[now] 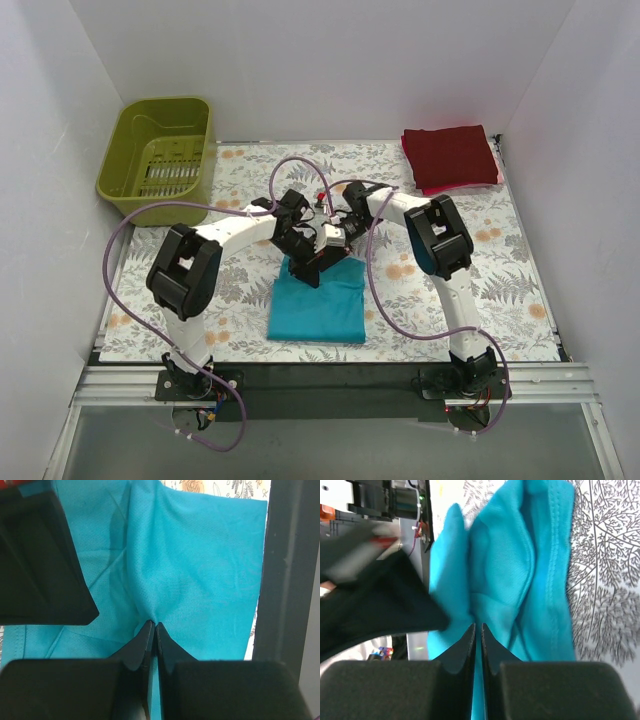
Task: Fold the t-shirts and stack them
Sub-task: Fold the tshirt
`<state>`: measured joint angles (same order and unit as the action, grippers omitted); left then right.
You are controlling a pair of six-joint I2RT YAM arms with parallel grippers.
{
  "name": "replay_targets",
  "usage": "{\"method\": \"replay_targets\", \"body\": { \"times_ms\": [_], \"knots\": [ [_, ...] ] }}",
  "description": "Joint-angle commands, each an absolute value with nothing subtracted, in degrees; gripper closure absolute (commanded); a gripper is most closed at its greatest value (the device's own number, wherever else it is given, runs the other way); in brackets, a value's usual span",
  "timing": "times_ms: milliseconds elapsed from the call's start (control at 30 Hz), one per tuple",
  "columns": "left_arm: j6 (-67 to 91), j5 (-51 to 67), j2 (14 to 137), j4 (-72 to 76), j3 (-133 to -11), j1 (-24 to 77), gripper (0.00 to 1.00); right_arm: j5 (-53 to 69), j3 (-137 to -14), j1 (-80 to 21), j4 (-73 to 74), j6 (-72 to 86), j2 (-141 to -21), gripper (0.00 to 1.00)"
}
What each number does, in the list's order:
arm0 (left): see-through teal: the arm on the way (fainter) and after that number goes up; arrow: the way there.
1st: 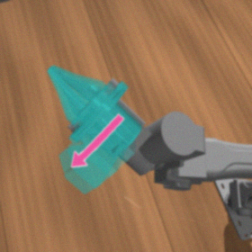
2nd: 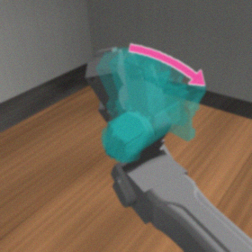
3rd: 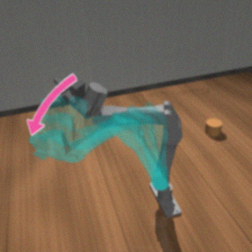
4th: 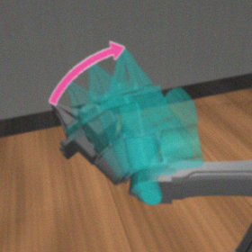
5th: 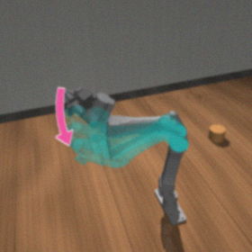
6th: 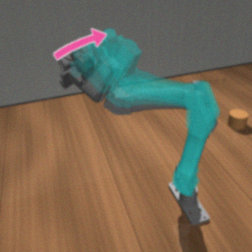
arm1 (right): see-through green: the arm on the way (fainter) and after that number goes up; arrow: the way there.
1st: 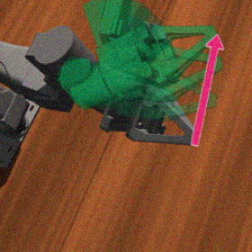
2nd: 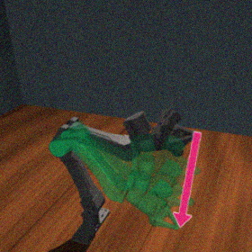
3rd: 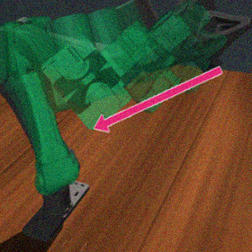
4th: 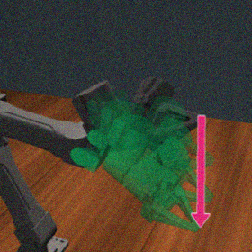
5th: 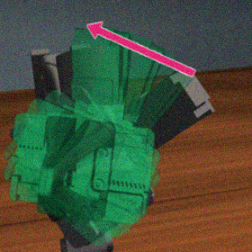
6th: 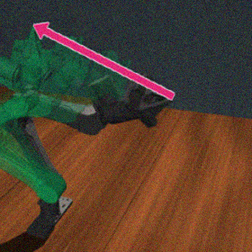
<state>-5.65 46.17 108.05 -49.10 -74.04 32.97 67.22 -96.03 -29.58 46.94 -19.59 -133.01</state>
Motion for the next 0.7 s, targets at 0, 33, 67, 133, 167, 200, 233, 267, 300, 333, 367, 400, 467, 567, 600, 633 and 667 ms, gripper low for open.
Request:
{"method": "replay_targets", "body": {
  "times_ms": [0, 33, 67, 133, 167, 200, 233, 267, 300, 333, 367, 400, 467, 567, 600, 633, 667],
  "knots": [
    [-6.50, 45.53, 102.04, -47.90, -73.57, 34.01, 1.00, 68.20, -95.45, -30.41, 44.74, -18.98, -135.69, 0.88],
    [-6.42, 45.35, 101.61, -47.90, -73.65, 34.10, 1.00, 68.20, -95.45, -30.41, 44.56, -19.16, -136.31, 0.88],
    [-6.59, 45.18, 101.25, -47.81, -73.65, 34.19, 1.00, 67.86, -95.45, -30.50, 44.47, -19.51, -136.84, 0.88],
    [-6.16, 44.56, 100.46, -47.46, -73.92, 34.37, 1.00, 67.68, -95.27, -30.50, 44.47, -19.77, -138.16, 0.88],
    [-6.07, 44.39, 100.28, -47.20, -74.18, 34.37, 1.00, 67.76, -95.10, -30.76, 44.39, -20.12, -138.51, 0.88],
    [-6.15, 43.69, 100.11, -47.28, -74.88, 34.37, 1.00, 67.85, -94.66, -30.94, 44.38, -20.30, -138.69, 0.88],
    [-6.24, 43.33, 100.11, -47.29, -75.40, 34.37, 1.00, 67.94, -94.40, -31.20, 44.47, -20.48, -138.87, 0.88],
    [-6.76, 42.90, 100.19, -47.46, -75.85, 34.37, 1.00, 68.11, -94.05, -31.38, 44.39, -20.65, -138.78, 0.88],
    [-6.94, 42.37, 100.28, -47.46, -76.37, 34.37, 1.00, 68.29, -93.69, -31.55, 44.38, -20.74, -138.69, 0.88],
    [-6.94, 41.49, 100.63, -47.37, -77.51, 34.37, 1.00, 68.38, -93.26, -31.81, 44.38, -20.74, -138.60, 0.88],
    [-7.12, 40.96, 100.81, -47.29, -78.04, 34.28, 1.00, 68.55, -92.99, -31.82, 44.47, -20.92, -138.52, 0.88],
    [-7.90, 40.61, 101.07, -47.29, -78.66, 34.28, 1.00, 68.55, -92.81, -31.90, 44.39, -21.09, -138.34, 0.88],
    [-8.26, 39.82, 101.95, -46.76, -79.89, 33.84, 1.00, 68.47, -92.37, -31.90, 44.47, -21.18, -138.16, 0.88],
    [-9.67, 38.85, 103.18, -45.62, -81.56, 33.23, 1.00, 68.64, -92.11, -31.90, 44.56, -21.27, -138.08, 0.88],
    [-9.93, 38.67, 103.53, -45.35, -81.91, 33.05, 1.00, 68.82, -92.02, -31.90, 44.47, -21.36, -137.90, 0.88],
    [-10.37, 38.50, 103.88, -44.66, -82.44, 32.79, 1.00, 68.99, -92.02, -31.90, 44.56, -21.36, -137.99, 0.88],
    [-10.46, 38.15, 104.58, -44.30, -83.05, 32.52, 1.00, 69.17, -91.85, -31.90, 44.56, -21.36, -137.73, 0.87]
  ]
}}
